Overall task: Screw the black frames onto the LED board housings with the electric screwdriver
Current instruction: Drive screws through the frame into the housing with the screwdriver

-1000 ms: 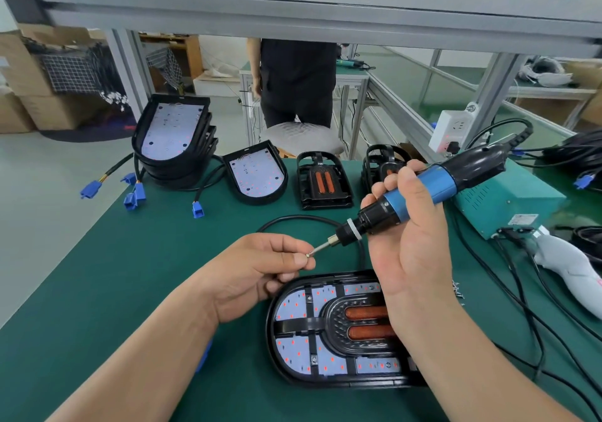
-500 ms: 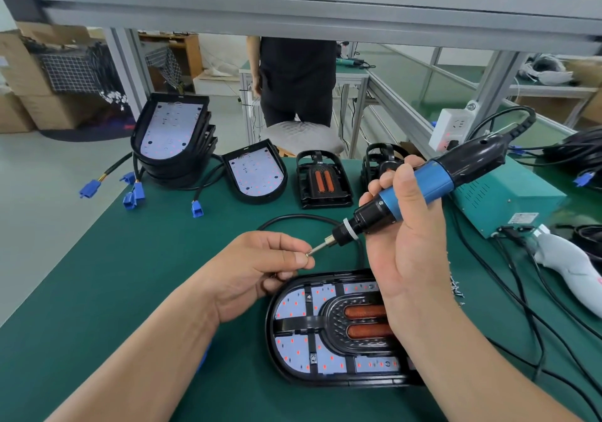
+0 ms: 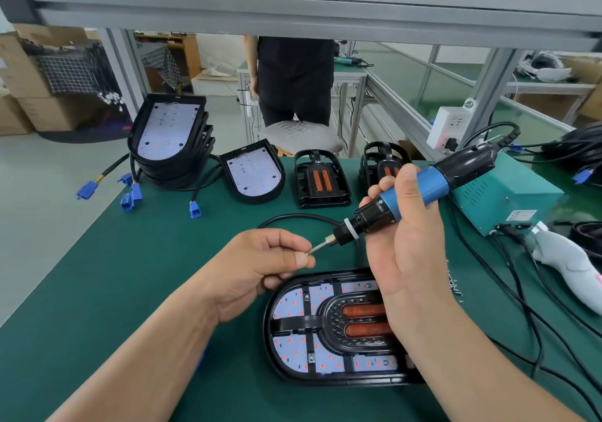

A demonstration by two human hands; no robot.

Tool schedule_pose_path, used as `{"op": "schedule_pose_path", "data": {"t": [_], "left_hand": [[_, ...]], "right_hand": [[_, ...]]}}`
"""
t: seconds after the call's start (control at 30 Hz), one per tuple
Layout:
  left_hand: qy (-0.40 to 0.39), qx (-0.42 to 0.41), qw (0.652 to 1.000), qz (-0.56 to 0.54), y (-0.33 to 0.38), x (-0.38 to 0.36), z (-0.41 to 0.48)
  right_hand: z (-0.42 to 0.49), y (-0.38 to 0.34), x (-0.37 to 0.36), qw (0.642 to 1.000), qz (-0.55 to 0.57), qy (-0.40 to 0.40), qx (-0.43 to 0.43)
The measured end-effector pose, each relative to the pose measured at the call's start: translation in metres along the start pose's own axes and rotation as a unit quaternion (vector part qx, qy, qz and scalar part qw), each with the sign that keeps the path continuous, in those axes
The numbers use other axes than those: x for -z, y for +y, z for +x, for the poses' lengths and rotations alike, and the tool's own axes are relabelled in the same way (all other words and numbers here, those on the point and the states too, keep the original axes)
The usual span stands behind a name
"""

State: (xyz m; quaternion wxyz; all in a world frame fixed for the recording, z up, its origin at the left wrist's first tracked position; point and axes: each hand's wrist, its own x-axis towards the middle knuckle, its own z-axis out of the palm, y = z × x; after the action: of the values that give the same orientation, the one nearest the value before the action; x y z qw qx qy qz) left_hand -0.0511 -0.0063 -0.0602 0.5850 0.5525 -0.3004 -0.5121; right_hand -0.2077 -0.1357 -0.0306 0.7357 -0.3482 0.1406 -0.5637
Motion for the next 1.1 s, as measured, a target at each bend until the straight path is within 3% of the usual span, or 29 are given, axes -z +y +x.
{"op": "schedule_pose_path", "data": {"t": [0.33,0.73,0.9,1.1], "left_hand": [[-0.016,0.011,1.0,0.01,-0.001,0.004,0.0],[-0.063,0.029,0.981,0.18,0.003,0.002,-0.007],[-0.054,0.014,0.973,0.224,0.003,0.005,-0.006],[-0.01,-0.014,0.966,0.258,0.002,0.012,-0.003]], "right_hand": [[0.005,-0.005,0.006,0.998,0.039,0.051,-0.022],[0.011,-0.037,0.023,0.992,0.094,0.084,-0.014],[0.011,-0.049,0.023,0.99,0.1,0.102,-0.005],[0.008,-0.059,0.031,0.996,0.065,0.061,0.004]]}}
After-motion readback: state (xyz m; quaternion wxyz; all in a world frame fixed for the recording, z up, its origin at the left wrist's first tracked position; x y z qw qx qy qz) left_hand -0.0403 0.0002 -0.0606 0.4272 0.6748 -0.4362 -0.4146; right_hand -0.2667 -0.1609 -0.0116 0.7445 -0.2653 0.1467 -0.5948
